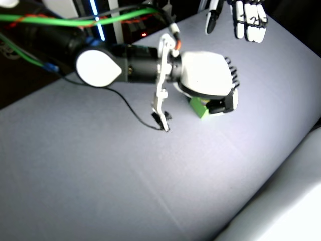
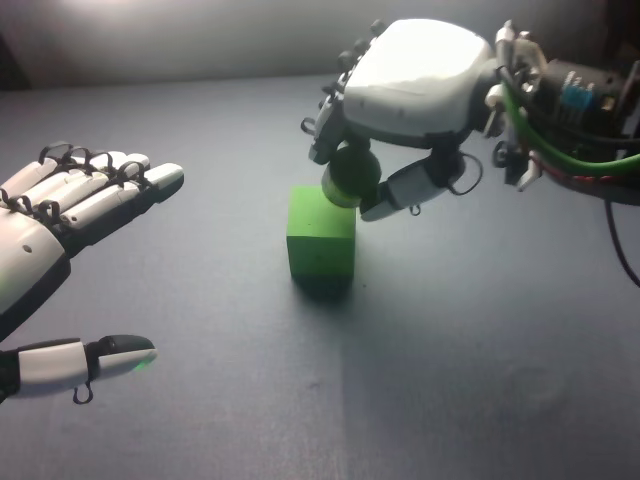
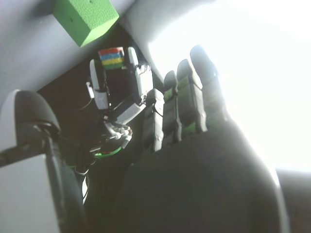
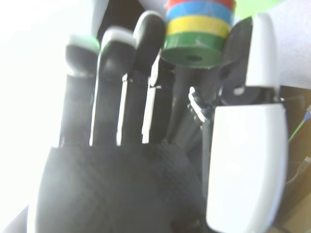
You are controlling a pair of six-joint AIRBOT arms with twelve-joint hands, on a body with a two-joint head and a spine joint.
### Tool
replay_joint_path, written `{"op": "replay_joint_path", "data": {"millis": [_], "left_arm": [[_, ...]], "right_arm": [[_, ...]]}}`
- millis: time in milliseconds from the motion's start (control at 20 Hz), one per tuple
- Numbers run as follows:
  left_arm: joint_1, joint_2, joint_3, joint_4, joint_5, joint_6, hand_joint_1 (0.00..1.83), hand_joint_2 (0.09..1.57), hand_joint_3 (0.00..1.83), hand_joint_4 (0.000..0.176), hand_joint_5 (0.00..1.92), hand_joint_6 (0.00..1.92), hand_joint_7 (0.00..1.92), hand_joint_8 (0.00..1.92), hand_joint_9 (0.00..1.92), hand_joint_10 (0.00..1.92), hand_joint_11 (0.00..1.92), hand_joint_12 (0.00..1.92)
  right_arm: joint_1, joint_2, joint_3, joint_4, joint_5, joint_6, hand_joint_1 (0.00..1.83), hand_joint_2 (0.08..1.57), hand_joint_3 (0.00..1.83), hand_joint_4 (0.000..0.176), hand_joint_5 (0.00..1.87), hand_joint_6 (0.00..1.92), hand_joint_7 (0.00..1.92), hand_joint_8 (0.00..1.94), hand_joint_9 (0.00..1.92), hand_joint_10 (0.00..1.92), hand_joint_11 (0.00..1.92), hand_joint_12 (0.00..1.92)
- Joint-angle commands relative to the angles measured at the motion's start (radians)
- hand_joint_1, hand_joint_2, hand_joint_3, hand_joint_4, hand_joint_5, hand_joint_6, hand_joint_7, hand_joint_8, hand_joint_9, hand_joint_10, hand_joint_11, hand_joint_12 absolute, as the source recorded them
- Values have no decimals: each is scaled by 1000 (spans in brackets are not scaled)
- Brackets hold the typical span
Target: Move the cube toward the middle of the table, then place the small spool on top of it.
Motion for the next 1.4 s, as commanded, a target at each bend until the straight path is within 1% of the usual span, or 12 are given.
{"op": "replay_joint_path", "data": {"millis": [0, 150, 250, 350, 550, 650, 700, 750, 800, 1000, 1150, 1350], "left_arm": [[-9, -3, 8, 5, -121, -3, 848, 972, 0, 106, 157, 4, 173, 5, 173, 7, 0, 633], [-10, -4, 10, 7, -120, -4, 860, 978, 1, 88, 169, 5, 179, 4, 175, 5, 0, 648], [-11, -5, 12, 9, -118, -6, 871, 973, 0, 85, 185, 8, 179, 2, 176, 4, 0, 643], [-12, -8, 15, 10, -116, -8, 871, 977, 1, 76, 191, 9, 175, 0, 173, 2, 0, 646], [-13, -10, 16, 10, -116, -9, 891, 974, 0, 78, 187, 1, 170, 2, 162, 0, 0, 603], [-13, -11, 17, 9, -116, -9, 884, 978, 0, 89, 183, 1, 176, 1, 171, 2, 0, 585], [-13, -12, 17, 9, -115, -10, 882, 977, 0, 76, 187, 2, 178, 2, 181, 4, 0, 616], [-13, -12, 18, 9, -116, -11, 872, 974, 0, 77, 185, 1, 168, 1, 182, 3, 0, 642], [-13, -12, 18, 9, -116, -11, 862, 973, 0, 79, 184, 0, 165, 0, 184, 3, 0, 664], [-13, -14, 18, 8, -116, -13, 884, 978, 1, 70, 176, 0, 150, 0, 174, 0, 0, 663], [-13, -15, 19, 8, -115, -13, 920, 969, 0, 78, 181, 1, 176, 5, 180, 4, 0, 700], [-13, -17, 19, 8, -115, -13, 889, 977, 2, 84, 173, 1, 184, 8, 192, 5, 0, 655]], "right_arm": [[12, -3, 10, 25, 90, -5, 1293, 1041, 0, 0, 1277, 198, 1140, 955, 1070, 897, 781, 1527], [12, -28, 31, 25, 78, -5, 1290, 1056, 1, 0, 1165, 385, 1136, 963, 1100, 887, 873, 1470], [12, -40, 40, 25, 74, -5, 1275, 1094, 2, 0, 1061, 544, 1045, 1134, 1030, 1124, 867, 1630], [12, -43, 41, 25, 74, -5, 1278, 1069, 0, 0, 1081, 602, 1104, 993, 1019, 865, 791, 1446], [11, -44, 35, 26, 74, -5, 1276, 1091, 1, 0, 992, 728, 1085, 1036, 1042, 887, 858, 1484], [11, -44, 33, 26, 74, -5, 1261, 1128, 1, 0, 950, 764, 990, 1215, 945, 1156, 815, 1641], [11, -45, 31, 26, 74, -5, 1259, 1137, 0, 0, 947, 736, 970, 1269, 991, 1358, 917, 1747], [11, -45, 28, 26, 74, -5, 1261, 1132, 0, 0, 961, 715, 983, 1251, 1025, 1381, 965, 1733], [12, -45, 25, 26, 74, -5, 1257, 1122, 5, 0, 947, 938, 978, 1093, 1047, 1363, 995, 1712], [12, -45, 19, 26, 75, -5, 1256, 1108, 1, 0, 980, 799, 1034, 1092, 1019, 922, 842, 1481], [17, -44, 17, 26, 75, -5, 1255, 1153, 1, 0, 922, 784, 926, 1333, 937, 1319, 890, 1708], [20, -44, 13, 26, 77, -5, 1257, 1142, 0, 0, 990, 696, 910, 1345, 849, 1281, 740, 1704]]}}
